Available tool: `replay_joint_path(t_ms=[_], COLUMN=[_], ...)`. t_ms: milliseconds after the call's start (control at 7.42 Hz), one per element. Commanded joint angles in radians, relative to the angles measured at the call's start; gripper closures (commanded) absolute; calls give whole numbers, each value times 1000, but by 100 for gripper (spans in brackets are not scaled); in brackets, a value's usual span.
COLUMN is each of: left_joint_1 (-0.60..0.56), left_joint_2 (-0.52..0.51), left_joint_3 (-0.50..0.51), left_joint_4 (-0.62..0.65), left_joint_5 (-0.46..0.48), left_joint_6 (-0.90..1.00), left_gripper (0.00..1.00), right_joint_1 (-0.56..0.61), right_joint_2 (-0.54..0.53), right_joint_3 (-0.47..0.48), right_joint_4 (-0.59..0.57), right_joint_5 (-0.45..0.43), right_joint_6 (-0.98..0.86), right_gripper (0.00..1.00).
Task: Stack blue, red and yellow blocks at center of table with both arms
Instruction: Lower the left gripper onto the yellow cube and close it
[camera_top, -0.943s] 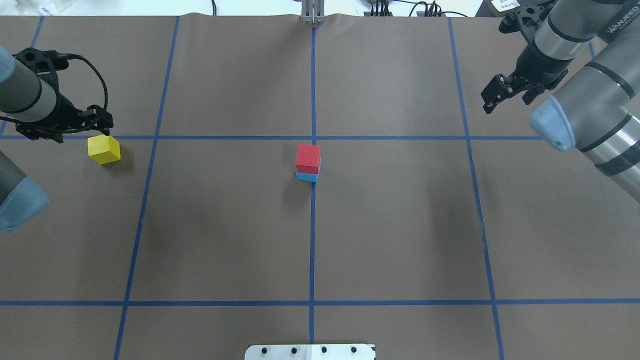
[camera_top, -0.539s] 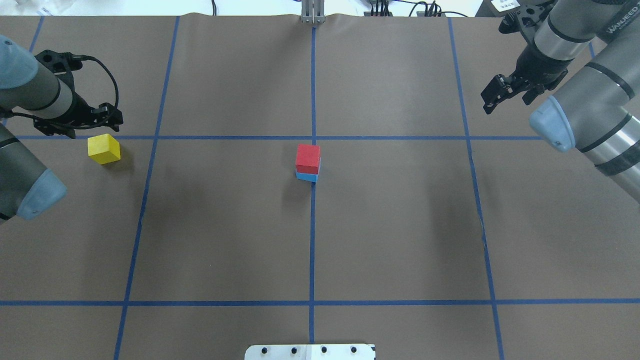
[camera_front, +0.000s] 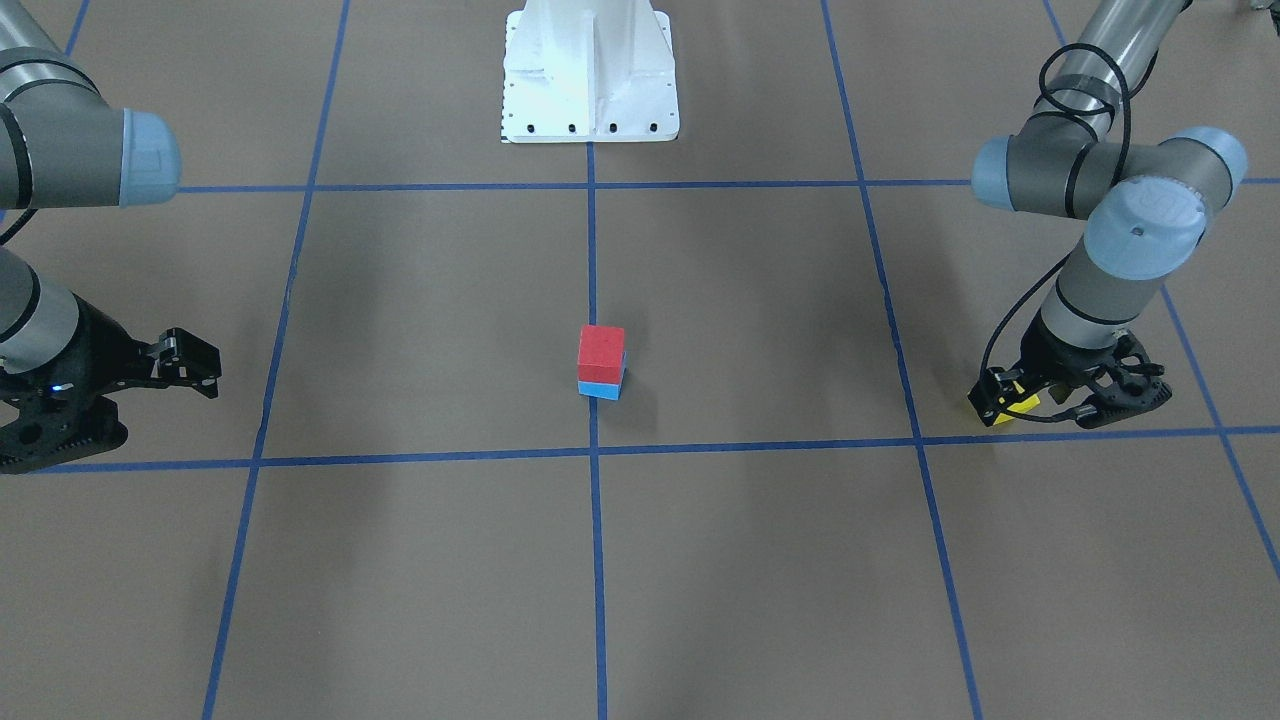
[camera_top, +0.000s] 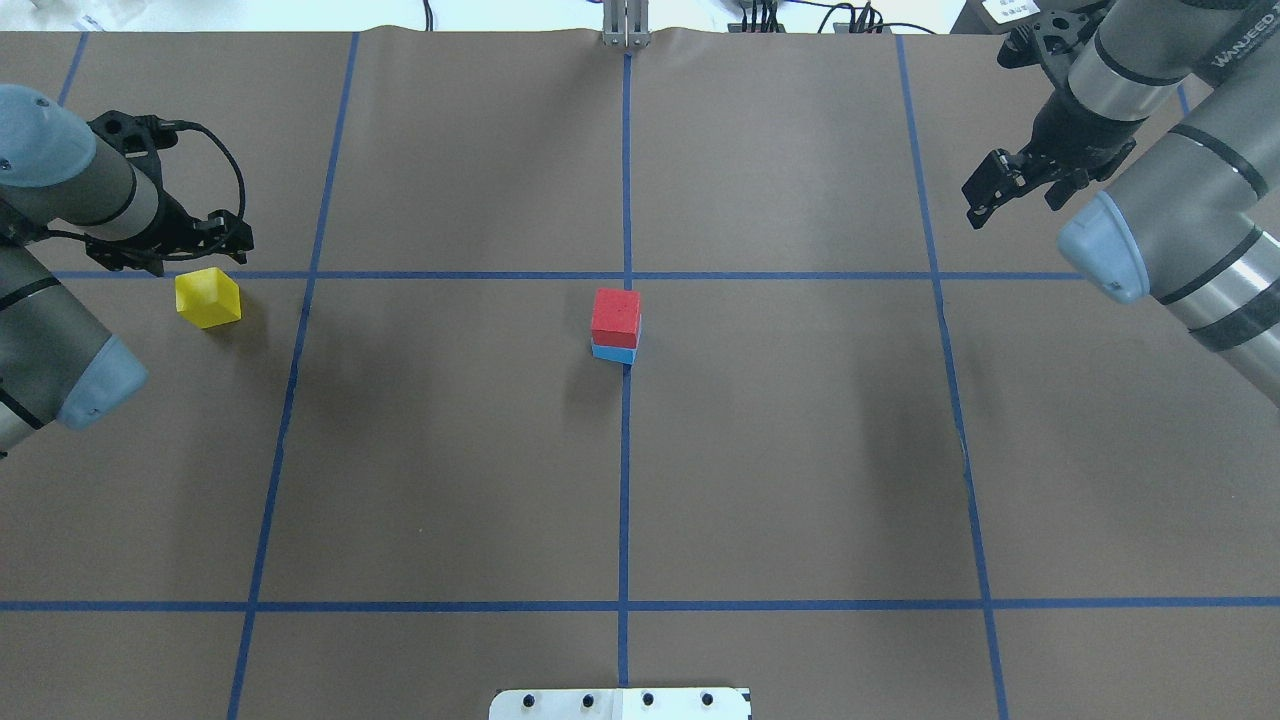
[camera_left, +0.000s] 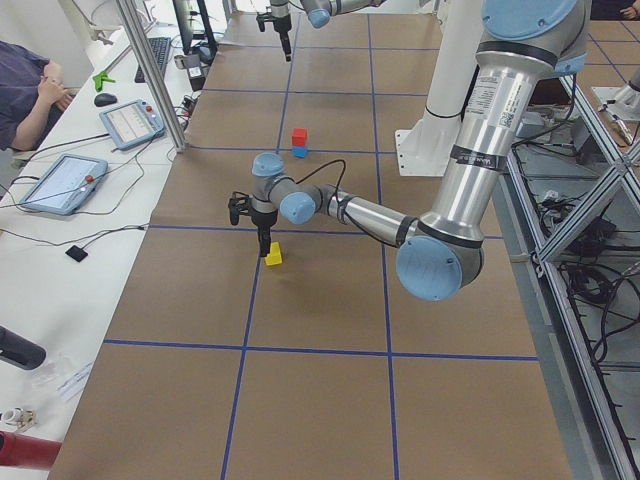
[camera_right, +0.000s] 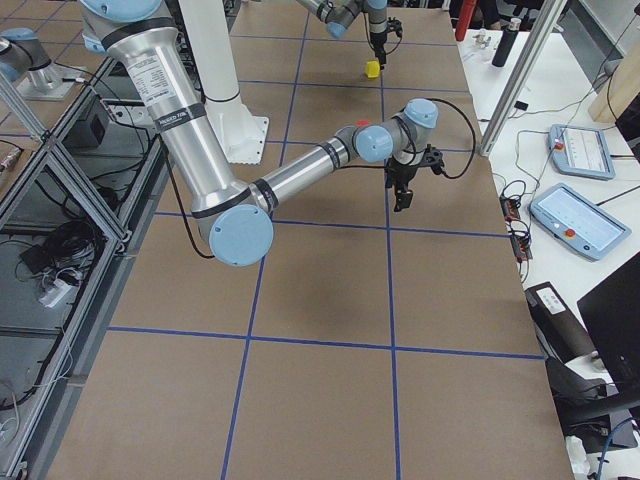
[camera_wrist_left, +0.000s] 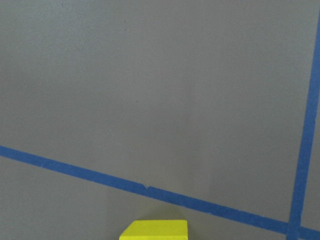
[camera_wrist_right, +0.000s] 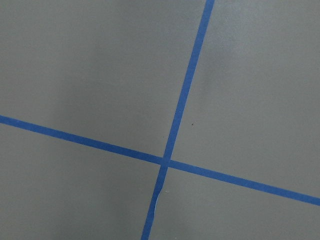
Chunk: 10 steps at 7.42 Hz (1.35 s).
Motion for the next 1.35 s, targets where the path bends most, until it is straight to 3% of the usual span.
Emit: replay_joint_path(t_ms=[0,1213], left_joint_1=[0,29], left_joint_2=[-1,30], left_joint_3=[17,6], left_joint_4=[-35,-38], left_joint_5=[-1,-5], left_joint_6=[-8,-6], left_gripper=[1,1], right_joint_1=[0,0], right_joint_2=[0,0], right_joint_3=[0,0], right_joint_4=[0,2], right_joint_5=[0,0], right_joint_6=[0,1], right_gripper=[1,1])
